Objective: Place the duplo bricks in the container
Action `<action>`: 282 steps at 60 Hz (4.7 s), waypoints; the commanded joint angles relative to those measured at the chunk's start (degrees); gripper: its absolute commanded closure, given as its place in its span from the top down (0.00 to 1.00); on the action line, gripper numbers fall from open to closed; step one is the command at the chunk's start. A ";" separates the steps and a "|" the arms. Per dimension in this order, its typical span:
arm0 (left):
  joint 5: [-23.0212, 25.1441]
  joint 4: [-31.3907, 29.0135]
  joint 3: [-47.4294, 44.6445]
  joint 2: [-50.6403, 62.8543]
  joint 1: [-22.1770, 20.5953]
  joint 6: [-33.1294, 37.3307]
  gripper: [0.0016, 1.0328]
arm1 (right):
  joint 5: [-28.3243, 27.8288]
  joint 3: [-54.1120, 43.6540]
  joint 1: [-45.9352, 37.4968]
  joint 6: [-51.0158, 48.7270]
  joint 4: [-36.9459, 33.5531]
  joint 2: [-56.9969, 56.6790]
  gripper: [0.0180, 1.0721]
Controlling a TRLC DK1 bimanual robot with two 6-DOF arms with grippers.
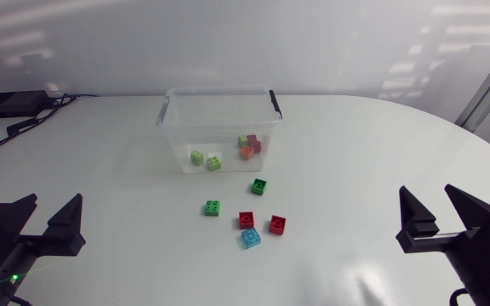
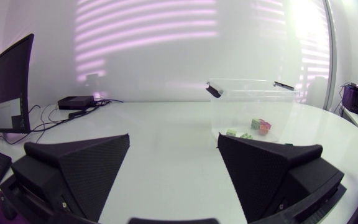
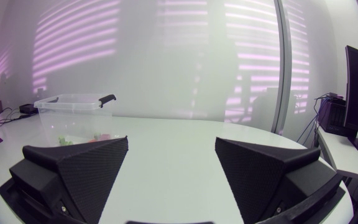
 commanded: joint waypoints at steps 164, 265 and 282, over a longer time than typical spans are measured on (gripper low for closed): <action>28.67 -18.32 63.27 111.92 -20.18 68.40 0.75 | -19.92 35.90 19.24 -28.36 -18.93 72.50 0.95; 36.67 -15.77 82.34 102.95 -10.43 43.70 0.29 | -14.03 49.34 26.01 -34.51 -21.48 91.13 0.25; 25.42 -3.73 87.79 113.06 -10.43 35.09 0.53 | -10.95 56.38 28.21 -30.91 -27.81 84.72 0.25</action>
